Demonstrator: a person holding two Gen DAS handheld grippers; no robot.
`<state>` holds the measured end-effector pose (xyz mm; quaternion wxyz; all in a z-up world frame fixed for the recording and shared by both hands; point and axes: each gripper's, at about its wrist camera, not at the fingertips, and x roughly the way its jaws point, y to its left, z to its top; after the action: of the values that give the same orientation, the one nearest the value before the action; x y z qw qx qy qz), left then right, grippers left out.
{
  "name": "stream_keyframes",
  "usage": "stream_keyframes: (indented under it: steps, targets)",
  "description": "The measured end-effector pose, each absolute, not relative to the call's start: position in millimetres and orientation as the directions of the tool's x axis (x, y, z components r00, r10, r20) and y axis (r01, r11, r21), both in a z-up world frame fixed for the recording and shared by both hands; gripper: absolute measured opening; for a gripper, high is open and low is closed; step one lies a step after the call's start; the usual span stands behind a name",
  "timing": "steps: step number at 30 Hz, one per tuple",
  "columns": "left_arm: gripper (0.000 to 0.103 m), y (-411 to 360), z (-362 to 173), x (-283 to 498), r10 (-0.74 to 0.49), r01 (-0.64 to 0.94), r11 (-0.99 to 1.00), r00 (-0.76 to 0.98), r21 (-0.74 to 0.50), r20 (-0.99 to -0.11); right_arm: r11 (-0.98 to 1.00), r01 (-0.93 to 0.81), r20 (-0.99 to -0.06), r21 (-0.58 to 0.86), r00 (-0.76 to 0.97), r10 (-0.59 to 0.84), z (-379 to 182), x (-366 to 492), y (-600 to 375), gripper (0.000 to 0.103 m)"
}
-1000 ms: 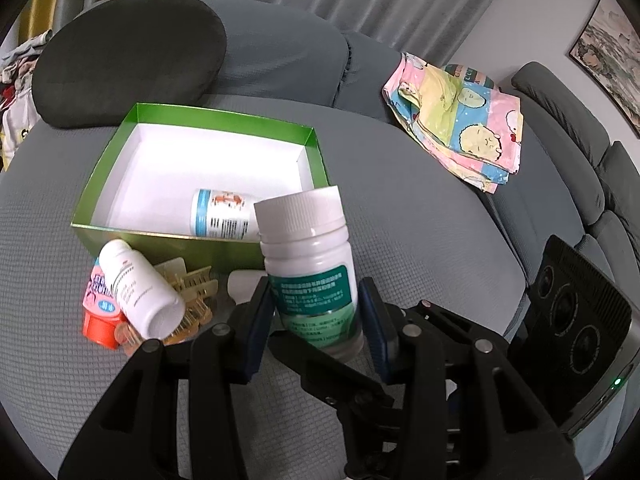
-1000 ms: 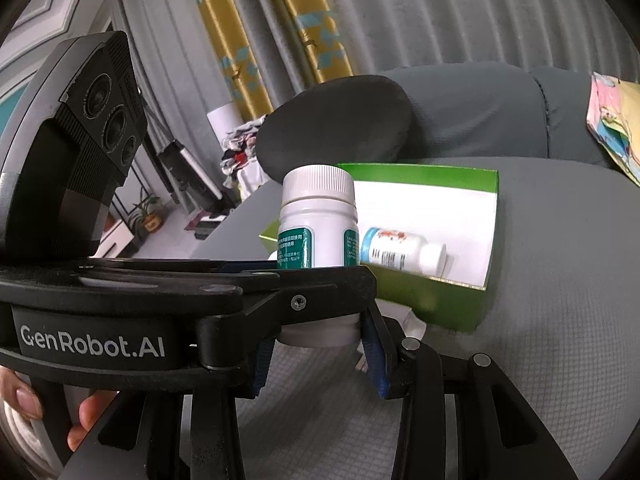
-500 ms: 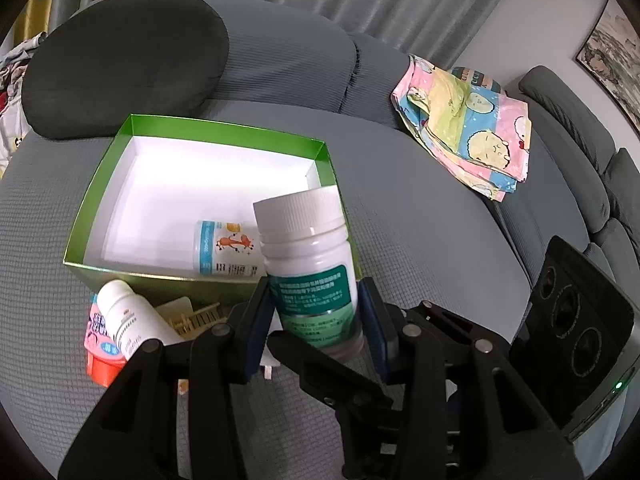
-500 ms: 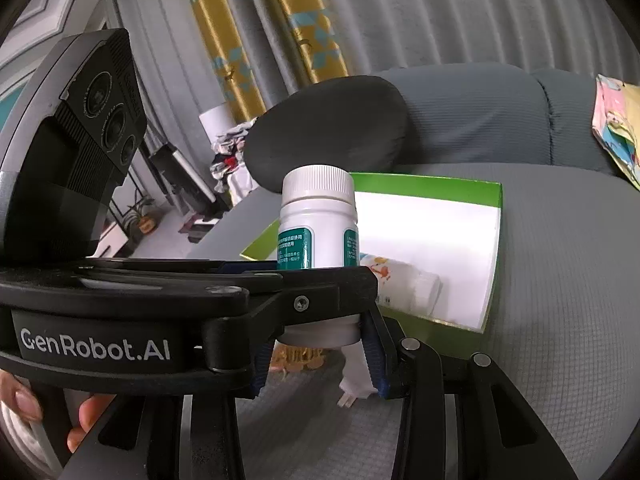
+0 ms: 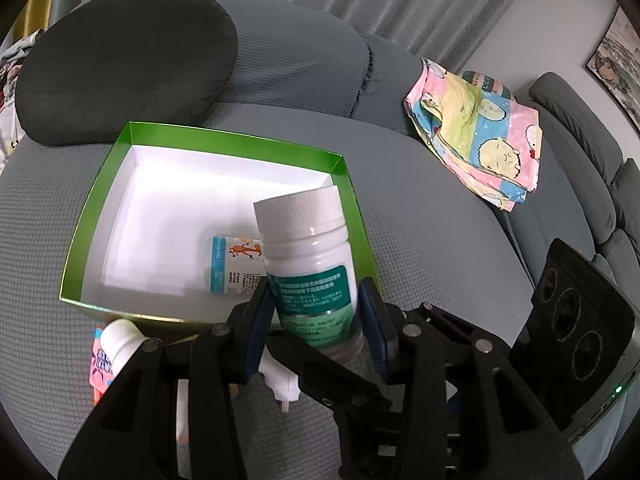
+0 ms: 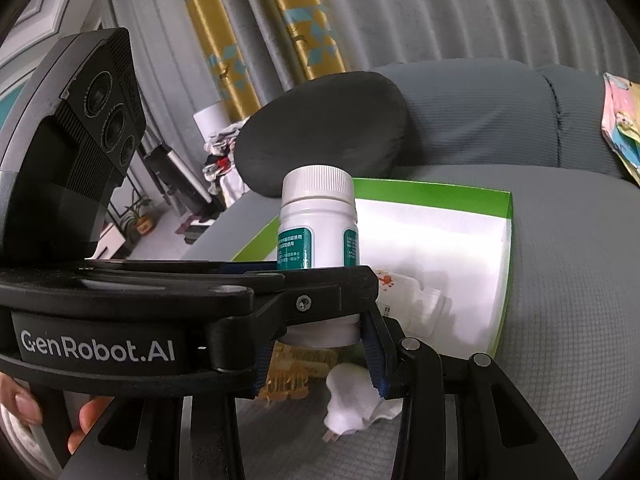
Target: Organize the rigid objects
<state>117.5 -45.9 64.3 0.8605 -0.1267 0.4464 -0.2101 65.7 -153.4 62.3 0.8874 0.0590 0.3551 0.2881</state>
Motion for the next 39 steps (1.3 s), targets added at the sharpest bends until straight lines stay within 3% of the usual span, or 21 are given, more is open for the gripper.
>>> stream_keyframes:
  steps: [39]
  targets:
    - [0.042, -21, 27, 181, -0.448, 0.178, 0.892, 0.477, -0.416, -0.757, 0.842, -0.457, -0.684, 0.287, 0.517, 0.514, 31, 132, -121, 0.042]
